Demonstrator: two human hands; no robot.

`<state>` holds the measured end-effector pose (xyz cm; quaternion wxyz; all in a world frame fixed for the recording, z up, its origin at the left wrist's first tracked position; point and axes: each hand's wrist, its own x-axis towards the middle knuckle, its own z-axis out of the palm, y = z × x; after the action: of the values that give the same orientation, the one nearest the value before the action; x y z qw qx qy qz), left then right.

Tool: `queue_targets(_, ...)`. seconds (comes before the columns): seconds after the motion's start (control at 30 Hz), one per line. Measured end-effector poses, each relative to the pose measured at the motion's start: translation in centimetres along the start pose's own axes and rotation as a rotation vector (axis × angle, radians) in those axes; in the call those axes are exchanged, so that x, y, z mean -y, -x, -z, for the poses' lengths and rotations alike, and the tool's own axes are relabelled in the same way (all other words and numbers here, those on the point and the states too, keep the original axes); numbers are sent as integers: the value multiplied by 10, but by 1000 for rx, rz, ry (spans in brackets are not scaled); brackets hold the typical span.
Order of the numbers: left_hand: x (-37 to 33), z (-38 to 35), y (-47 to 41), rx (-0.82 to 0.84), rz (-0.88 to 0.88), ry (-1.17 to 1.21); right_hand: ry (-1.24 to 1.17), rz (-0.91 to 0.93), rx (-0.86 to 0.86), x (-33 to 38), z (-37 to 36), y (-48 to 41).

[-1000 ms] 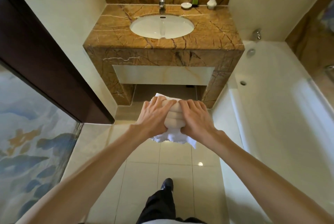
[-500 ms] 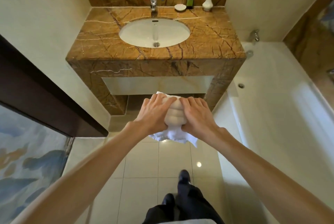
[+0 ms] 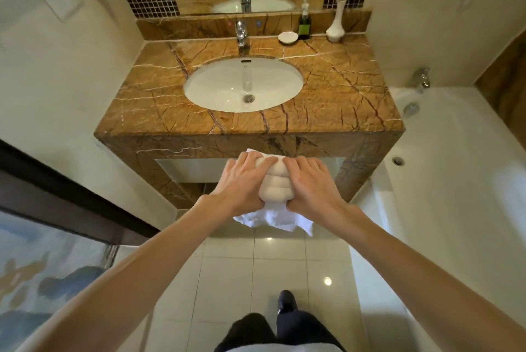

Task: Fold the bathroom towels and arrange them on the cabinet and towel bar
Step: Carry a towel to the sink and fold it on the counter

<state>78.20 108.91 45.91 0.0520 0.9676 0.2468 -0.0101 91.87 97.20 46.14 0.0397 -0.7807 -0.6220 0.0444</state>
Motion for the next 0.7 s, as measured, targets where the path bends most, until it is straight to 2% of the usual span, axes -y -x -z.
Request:
queue_targets(0.33, 29, 26, -86, -16, 17, -23, 14, 16, -37, -44, 19, -84)
queue_targets(0.7, 85, 42, -206, -88, -60, -54, -46, -37, -92, -92, 37, -197)
